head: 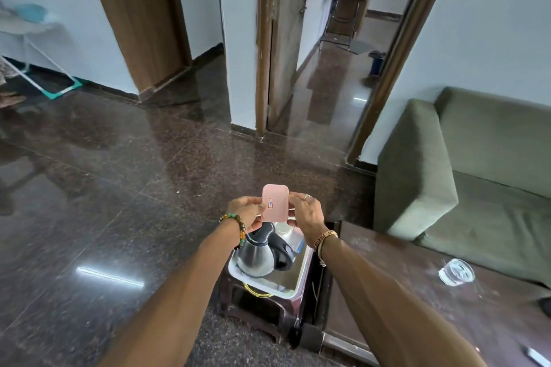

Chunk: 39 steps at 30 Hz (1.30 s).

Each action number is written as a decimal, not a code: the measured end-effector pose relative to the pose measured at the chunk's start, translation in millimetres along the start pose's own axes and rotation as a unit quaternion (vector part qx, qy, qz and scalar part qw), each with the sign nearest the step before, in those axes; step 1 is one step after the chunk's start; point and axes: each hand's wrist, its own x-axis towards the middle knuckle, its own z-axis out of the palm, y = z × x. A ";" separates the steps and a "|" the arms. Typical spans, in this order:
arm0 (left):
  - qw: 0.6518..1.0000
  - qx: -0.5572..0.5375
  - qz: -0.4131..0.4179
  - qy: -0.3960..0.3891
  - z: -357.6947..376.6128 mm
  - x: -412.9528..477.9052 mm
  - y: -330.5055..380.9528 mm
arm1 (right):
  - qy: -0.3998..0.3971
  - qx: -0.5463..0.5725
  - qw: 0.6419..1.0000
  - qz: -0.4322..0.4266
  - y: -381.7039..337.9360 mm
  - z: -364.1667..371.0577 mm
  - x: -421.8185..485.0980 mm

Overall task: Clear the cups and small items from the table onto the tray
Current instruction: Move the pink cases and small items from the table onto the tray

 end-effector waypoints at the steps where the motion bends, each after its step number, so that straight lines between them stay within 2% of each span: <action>1: 1.000 0.002 -0.004 -0.001 4.6 4.9 0.9 | 0.004 0.003 1.000 0.005 0.1 -4.3 6.1; 12: 0.997 0.073 0.029 -0.027 72.4 44.6 23.3 | 0.061 0.033 0.998 -0.001 -8.7 -63.6 50.6; 17: 0.993 0.099 0.020 -0.056 90.6 58.5 18.4 | 0.087 0.047 0.995 0.029 4.6 -78.1 60.9; 26: 0.979 0.163 -0.041 -0.115 101.2 99.6 8.0 | 0.135 0.069 0.984 0.093 32.0 -72.1 78.3; 39: 0.954 0.220 -0.038 -0.199 122.0 153.3 22.1 | 0.221 0.079 0.964 0.123 37.9 -67.0 109.6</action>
